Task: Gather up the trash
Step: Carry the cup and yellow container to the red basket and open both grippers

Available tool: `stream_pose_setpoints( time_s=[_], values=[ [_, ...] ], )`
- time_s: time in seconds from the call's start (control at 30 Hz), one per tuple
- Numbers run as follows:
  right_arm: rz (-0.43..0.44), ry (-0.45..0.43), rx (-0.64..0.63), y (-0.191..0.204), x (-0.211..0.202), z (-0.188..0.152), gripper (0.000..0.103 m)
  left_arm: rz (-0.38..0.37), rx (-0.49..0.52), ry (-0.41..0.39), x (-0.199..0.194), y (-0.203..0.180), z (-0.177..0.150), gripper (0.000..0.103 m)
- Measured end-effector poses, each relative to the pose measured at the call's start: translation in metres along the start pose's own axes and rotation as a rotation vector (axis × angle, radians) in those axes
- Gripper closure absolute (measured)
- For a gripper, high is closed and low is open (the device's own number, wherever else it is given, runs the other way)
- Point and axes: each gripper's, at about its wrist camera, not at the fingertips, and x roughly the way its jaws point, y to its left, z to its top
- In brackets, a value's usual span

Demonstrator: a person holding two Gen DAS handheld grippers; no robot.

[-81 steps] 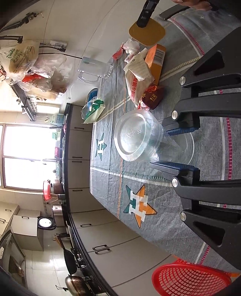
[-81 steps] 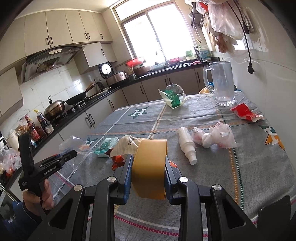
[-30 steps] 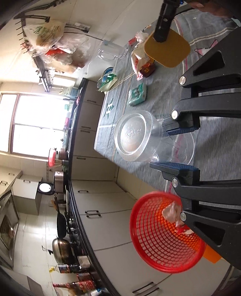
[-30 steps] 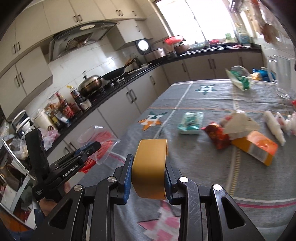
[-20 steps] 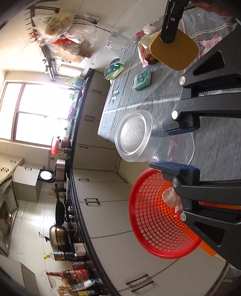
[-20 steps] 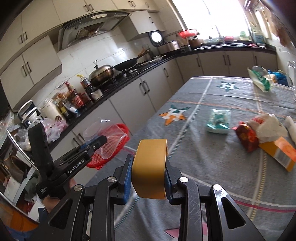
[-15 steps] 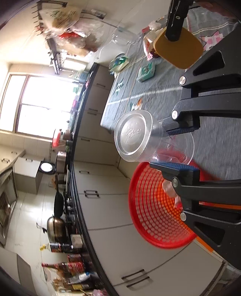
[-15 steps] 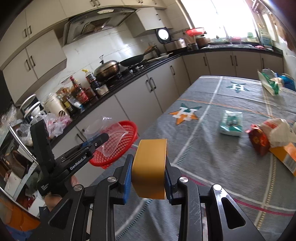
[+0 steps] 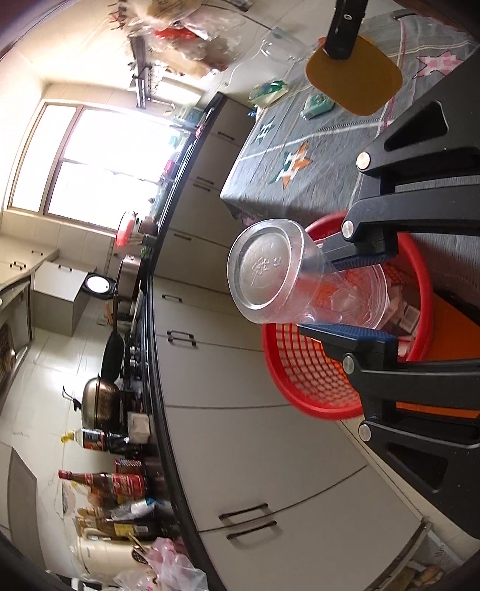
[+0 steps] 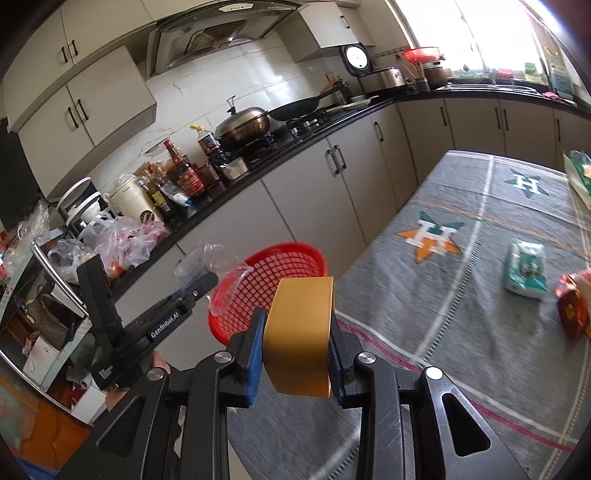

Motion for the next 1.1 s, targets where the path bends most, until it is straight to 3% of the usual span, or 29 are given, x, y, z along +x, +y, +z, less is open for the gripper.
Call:
stream_pose_setpoints(
  time_s=[0.4,0.93,1.03,1.1],
  values=[
    [0.037,0.034,0.001,0.025,0.05,0.026,0.07,0.018,-0.027,0.032,0.016,0.021,-0.003,0.078],
    [-0.018,0.138,0.038,0.025,0.14,0.034,0.069,0.024,-0.003,0.11,0.049,0.035,-0.011,0.077],
    [-0.016,0.151,0.053,0.022,0.15,0.034,0.068,0.026,-0.003,0.112,0.051,0.034,-0.012,0.063],
    [-0.022,0.149,0.048,0.021,0.15,0.034,0.063,0.026,-0.004,0.101,0.049,0.034,-0.013,0.061]
  ],
)
